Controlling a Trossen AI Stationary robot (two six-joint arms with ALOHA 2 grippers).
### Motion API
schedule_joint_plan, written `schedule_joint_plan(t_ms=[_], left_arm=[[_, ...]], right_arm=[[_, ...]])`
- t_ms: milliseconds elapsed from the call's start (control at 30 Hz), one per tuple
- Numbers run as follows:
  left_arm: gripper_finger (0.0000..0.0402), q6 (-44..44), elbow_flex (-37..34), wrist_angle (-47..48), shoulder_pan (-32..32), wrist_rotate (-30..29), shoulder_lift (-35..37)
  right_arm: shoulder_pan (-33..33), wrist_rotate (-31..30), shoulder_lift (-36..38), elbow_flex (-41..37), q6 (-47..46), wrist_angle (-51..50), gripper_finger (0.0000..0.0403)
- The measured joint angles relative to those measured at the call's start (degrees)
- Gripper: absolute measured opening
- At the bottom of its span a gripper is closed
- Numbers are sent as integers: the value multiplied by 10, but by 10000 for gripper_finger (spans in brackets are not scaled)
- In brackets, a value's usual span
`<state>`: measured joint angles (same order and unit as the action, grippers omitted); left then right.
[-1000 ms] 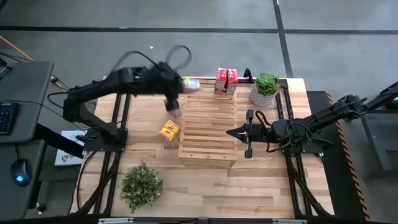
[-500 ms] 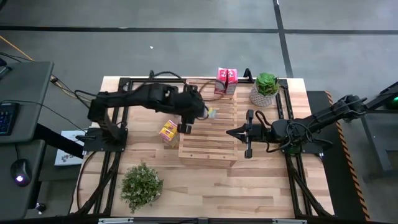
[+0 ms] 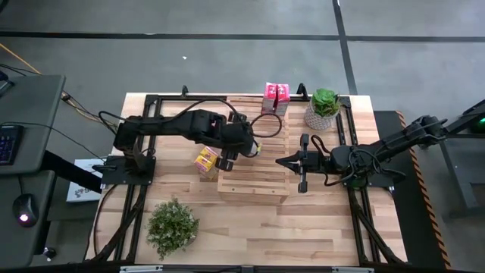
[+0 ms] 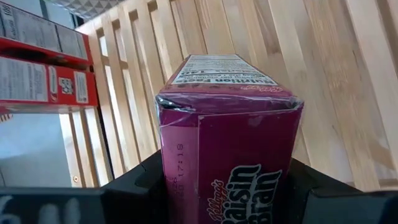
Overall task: Stack cereal on shelf
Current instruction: Put the bottom purple cereal box on the shelf
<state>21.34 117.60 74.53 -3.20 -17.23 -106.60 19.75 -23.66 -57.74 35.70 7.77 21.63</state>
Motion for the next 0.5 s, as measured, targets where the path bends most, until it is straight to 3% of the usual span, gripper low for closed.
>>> schedule_joint_plan(t_ms=[500], left_arm=[[177,20,0,-12,0,0,1]], right_arm=[[0,0,0,0,-2,0,0]])
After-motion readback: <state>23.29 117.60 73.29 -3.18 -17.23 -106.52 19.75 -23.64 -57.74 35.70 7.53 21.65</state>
